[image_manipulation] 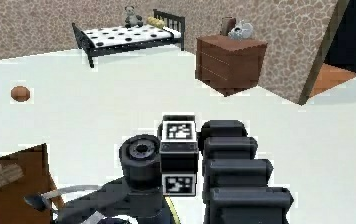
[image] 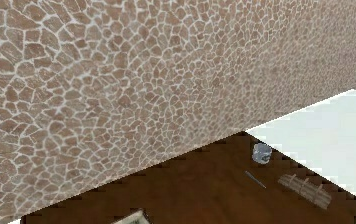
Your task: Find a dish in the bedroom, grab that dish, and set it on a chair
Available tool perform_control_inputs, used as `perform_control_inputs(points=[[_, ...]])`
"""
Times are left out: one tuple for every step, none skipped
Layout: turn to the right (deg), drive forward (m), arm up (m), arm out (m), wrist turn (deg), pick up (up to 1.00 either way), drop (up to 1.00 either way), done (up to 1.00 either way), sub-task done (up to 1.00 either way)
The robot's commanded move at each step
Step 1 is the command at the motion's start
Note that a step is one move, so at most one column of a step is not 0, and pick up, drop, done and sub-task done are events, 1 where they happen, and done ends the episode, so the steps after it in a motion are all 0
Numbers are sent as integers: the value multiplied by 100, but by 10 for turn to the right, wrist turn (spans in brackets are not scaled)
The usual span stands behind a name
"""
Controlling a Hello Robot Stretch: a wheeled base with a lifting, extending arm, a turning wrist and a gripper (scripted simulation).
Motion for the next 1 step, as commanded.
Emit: perform_control_inputs(points=[[0, 0, 0, 0, 0, 0, 0, 100, 0]])
